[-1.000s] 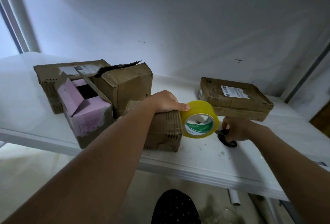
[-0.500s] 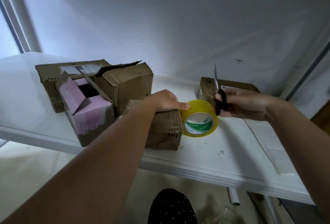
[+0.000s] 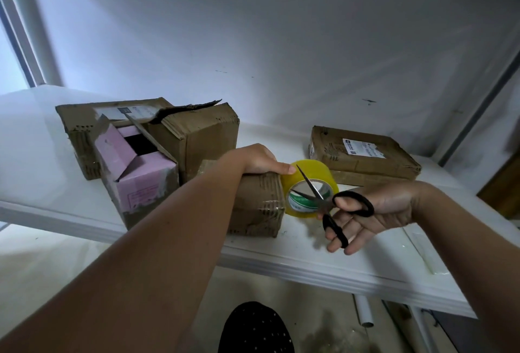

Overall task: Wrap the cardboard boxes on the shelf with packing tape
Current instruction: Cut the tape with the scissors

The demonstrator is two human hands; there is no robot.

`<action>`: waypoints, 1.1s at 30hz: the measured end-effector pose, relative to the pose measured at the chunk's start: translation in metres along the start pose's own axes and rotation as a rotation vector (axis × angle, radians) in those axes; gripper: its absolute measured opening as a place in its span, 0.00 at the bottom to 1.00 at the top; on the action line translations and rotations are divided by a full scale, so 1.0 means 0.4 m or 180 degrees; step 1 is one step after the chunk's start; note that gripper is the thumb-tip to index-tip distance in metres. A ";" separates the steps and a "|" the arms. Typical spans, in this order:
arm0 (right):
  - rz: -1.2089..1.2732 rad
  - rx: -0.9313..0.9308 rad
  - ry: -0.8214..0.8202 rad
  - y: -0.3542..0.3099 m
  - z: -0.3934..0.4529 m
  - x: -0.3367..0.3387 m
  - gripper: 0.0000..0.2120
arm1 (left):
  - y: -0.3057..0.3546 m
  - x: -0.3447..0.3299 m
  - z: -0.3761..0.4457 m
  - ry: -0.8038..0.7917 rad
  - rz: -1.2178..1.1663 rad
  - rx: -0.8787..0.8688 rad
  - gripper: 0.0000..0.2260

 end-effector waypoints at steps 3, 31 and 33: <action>0.0097 -0.0057 0.0035 0.013 0.012 -0.019 0.50 | 0.000 0.000 0.002 -0.0091 0.0078 0.0107 0.21; 0.0766 0.0288 0.1290 -0.029 0.125 -0.068 0.21 | -0.034 0.018 0.042 0.0453 0.0500 0.0502 0.13; 0.0812 0.0228 0.1394 -0.032 0.126 -0.069 0.19 | -0.033 0.015 0.047 0.0470 0.0640 0.0415 0.10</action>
Point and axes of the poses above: each hand's wrist, its own z-axis towards the middle knuckle, its own x-axis out of the back of the hand, y = z × x, the point moved 8 cm from there along z, towards the middle knuckle, and after that the axes turned 15 degrees about y, right-handed, at the moved point
